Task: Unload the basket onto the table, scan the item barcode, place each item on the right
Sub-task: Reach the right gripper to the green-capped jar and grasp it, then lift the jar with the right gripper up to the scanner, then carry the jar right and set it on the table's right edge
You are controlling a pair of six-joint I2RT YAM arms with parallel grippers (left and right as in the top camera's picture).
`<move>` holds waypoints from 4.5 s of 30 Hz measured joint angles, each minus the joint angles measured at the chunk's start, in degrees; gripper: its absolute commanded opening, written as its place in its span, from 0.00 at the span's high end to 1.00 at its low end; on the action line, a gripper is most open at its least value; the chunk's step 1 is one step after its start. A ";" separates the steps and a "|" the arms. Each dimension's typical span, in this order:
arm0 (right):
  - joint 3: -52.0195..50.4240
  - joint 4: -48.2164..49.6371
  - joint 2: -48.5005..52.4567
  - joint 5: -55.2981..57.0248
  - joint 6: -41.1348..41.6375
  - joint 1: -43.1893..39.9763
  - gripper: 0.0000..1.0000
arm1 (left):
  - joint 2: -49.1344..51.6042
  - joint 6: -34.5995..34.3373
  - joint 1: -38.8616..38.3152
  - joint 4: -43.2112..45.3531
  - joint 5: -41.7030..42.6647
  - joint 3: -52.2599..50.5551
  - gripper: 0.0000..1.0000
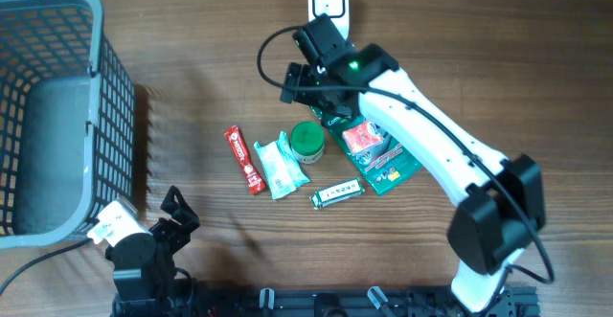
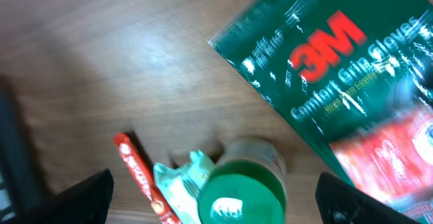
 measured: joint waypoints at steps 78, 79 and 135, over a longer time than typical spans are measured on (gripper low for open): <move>5.53 42.82 11.56 18.53 -15.26 -11.41 0.34 | 0.00 0.00 0.00 0.02 0.00 0.00 0.00; 5.25 47.32 12.44 19.26 -17.62 -11.41 0.34 | 0.00 0.00 0.00 0.02 -0.02 0.00 0.00; 5.27 -8.61 12.52 -2.80 -20.61 -73.29 0.01 | 0.00 0.00 0.00 0.00 -0.02 -0.07 0.00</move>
